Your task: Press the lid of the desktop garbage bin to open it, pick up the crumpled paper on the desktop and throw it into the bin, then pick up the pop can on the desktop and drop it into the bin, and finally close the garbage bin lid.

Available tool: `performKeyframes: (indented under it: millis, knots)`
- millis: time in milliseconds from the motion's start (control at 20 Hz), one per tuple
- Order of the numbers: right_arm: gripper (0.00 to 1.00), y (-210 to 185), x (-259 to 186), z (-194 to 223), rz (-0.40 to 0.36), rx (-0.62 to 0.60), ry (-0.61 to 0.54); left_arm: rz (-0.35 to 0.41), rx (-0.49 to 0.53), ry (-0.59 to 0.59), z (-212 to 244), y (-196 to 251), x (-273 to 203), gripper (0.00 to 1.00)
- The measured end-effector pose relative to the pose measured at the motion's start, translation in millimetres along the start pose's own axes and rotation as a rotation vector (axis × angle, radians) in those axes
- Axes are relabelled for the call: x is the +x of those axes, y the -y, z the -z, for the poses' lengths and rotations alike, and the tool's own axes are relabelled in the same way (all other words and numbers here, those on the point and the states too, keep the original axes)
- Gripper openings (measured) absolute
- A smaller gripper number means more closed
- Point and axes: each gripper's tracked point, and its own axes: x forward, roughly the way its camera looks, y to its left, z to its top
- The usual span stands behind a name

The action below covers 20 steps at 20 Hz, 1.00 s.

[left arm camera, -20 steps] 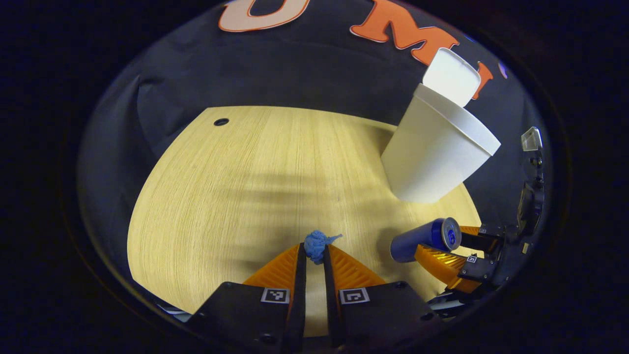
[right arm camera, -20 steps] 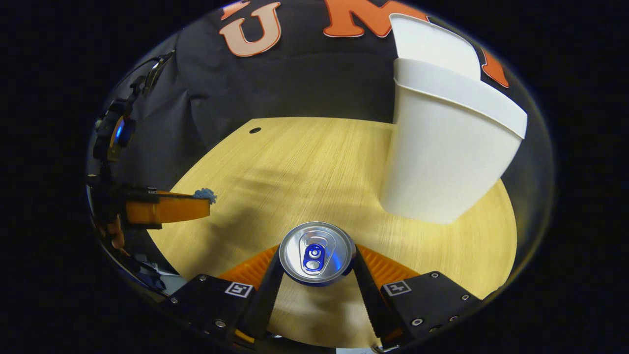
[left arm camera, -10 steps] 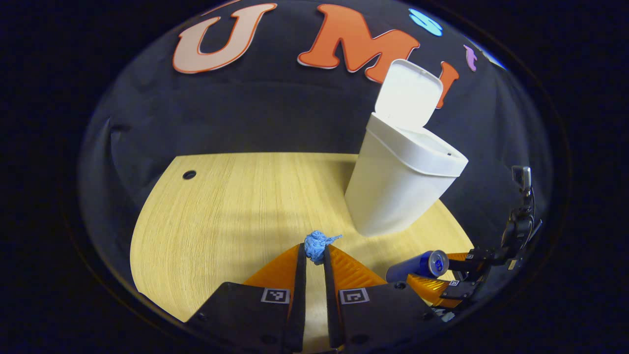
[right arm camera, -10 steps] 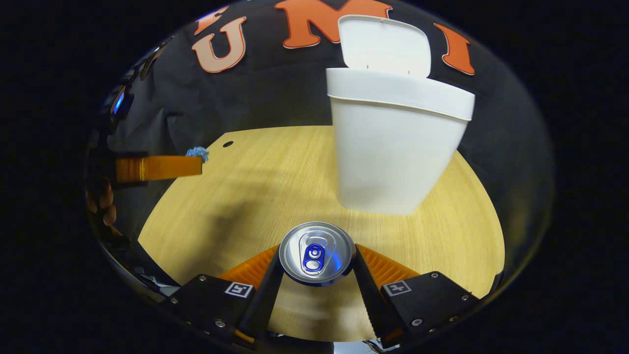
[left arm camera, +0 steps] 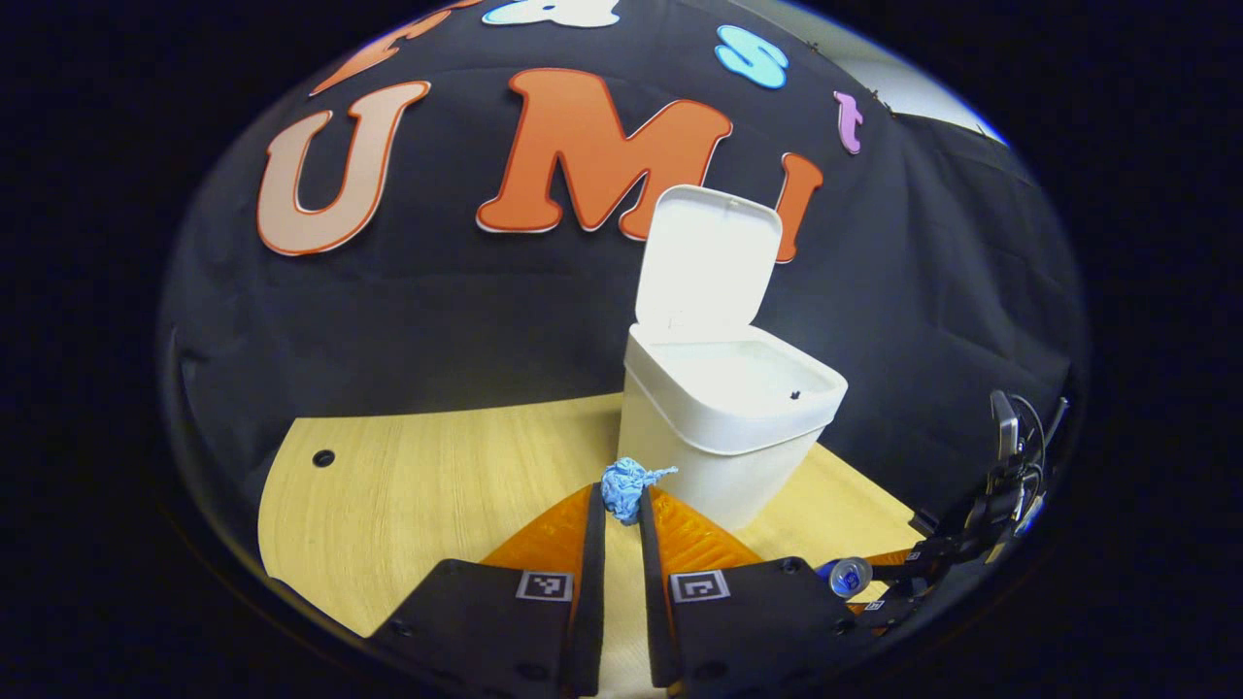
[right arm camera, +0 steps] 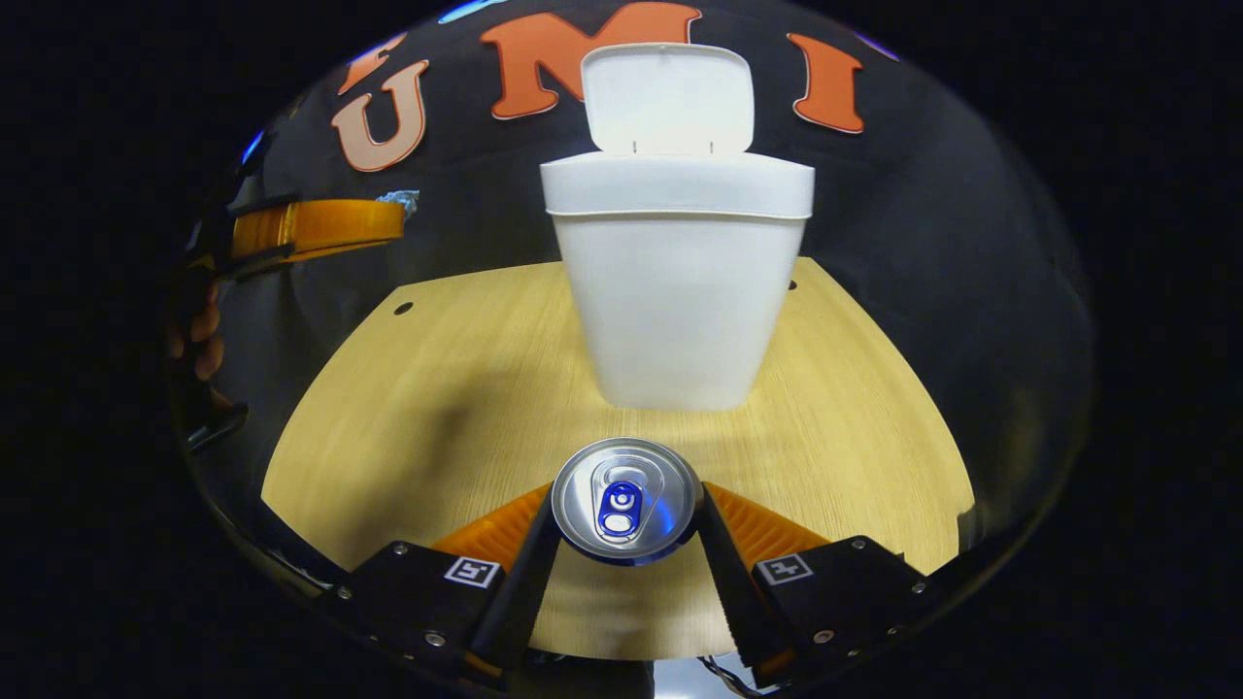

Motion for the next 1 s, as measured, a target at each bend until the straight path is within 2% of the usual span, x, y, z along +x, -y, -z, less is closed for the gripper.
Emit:
performKeyframes:
  millis: [550,850,1000]
  knots:
    - [0.81,3.6,-6.0,-3.6,0.151,0.117,0.032,0.131,0.106,0.161,-66.6,71.9,50.8,0.22]
    - [0.81,27.9,-22.1,0.7,0.202,0.163,0.051,0.158,0.144,0.194,-77.7,96.4,71.9,0.23]
    - [0.81,36.0,-26.3,-0.4,0.213,0.182,0.063,0.147,0.172,0.203,-76.1,101.1,82.2,0.23]
